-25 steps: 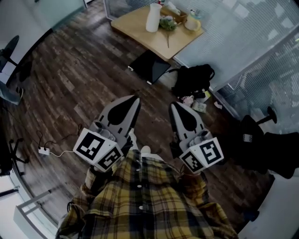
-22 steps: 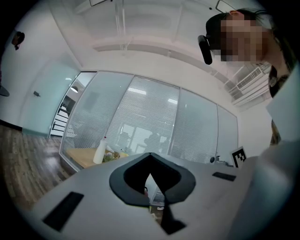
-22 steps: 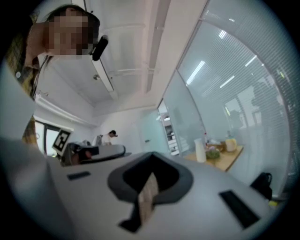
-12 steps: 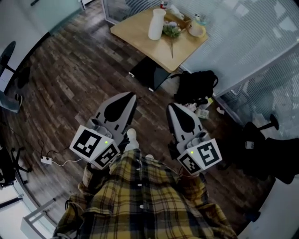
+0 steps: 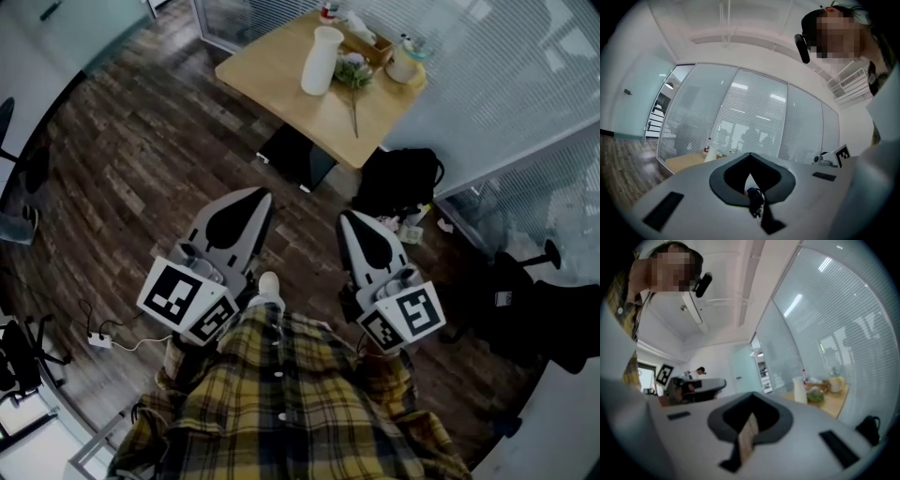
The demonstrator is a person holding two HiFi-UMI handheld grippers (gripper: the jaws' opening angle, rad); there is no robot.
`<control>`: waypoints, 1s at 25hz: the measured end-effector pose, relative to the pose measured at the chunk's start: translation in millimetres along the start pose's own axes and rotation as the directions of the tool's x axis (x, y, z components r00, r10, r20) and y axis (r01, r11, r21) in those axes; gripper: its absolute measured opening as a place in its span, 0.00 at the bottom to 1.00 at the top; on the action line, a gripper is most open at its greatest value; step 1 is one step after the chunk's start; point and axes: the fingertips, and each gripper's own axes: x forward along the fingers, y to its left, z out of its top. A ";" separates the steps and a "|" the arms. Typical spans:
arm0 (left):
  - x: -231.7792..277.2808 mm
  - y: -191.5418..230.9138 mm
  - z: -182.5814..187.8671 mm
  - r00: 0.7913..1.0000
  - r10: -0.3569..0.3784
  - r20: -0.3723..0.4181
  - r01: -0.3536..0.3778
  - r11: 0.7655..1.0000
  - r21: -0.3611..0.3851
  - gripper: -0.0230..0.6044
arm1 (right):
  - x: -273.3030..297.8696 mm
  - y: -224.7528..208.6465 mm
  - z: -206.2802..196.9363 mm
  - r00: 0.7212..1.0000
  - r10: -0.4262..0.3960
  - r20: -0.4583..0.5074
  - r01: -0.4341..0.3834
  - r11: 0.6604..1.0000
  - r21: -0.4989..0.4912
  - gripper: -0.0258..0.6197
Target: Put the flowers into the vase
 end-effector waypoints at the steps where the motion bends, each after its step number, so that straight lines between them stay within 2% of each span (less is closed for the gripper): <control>1: 1.5 2.9 0.6 1.000 -0.007 -0.008 0.007 1.000 0.011 0.05 | 4.6 -3.7 -1.8 1.000 -0.011 -0.004 0.012 1.000 0.009 0.06; 4: 7.9 13.2 4.0 1.000 -0.023 -0.021 0.024 0.999 0.032 0.05 | 16.1 -14.0 -4.0 0.999 -0.048 -0.011 0.049 0.999 0.023 0.06; 11: 51.4 37.5 1.7 0.998 -0.034 -0.049 0.035 0.999 0.007 0.05 | 41.8 -54.0 -0.7 0.995 -0.089 -0.036 0.090 0.995 0.038 0.06; 15: 88.3 44.8 3.7 0.999 -0.036 -0.039 0.036 0.999 -0.009 0.05 | 58.5 -84.6 6.7 0.996 -0.071 -0.044 0.073 0.997 0.037 0.06; 25: 187.7 54.7 15.2 1.000 0.009 0.002 -0.009 0.999 0.038 0.05 | 96.5 -168.4 35.8 0.999 -0.006 -0.046 0.007 1.000 0.022 0.06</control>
